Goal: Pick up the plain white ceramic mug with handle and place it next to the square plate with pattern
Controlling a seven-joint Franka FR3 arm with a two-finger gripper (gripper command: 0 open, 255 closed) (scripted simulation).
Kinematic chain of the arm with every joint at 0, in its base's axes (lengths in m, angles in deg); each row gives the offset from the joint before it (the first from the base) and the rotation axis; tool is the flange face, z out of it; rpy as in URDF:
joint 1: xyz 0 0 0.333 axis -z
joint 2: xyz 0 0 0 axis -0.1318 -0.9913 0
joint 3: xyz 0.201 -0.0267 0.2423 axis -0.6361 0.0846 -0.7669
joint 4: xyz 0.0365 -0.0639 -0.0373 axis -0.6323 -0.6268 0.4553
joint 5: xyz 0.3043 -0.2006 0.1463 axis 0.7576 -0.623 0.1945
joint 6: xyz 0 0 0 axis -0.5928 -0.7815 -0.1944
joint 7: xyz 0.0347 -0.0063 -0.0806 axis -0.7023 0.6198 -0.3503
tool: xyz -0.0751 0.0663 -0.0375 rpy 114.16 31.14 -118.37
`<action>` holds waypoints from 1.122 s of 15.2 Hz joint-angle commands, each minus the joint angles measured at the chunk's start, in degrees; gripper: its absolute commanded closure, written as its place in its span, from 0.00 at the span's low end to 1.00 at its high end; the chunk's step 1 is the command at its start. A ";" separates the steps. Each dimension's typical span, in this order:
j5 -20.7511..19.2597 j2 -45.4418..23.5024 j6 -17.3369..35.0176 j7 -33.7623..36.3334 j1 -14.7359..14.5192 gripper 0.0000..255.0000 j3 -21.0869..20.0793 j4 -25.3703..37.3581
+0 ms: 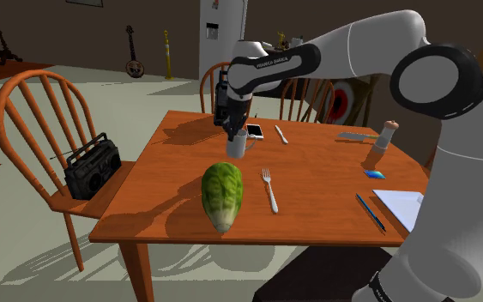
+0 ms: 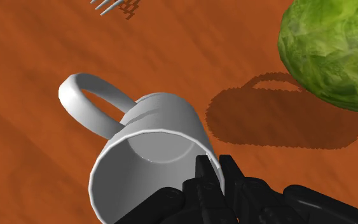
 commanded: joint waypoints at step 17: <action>0.17 1.41 -13.35 -0.07 -0.09 1.00 -0.10 11.93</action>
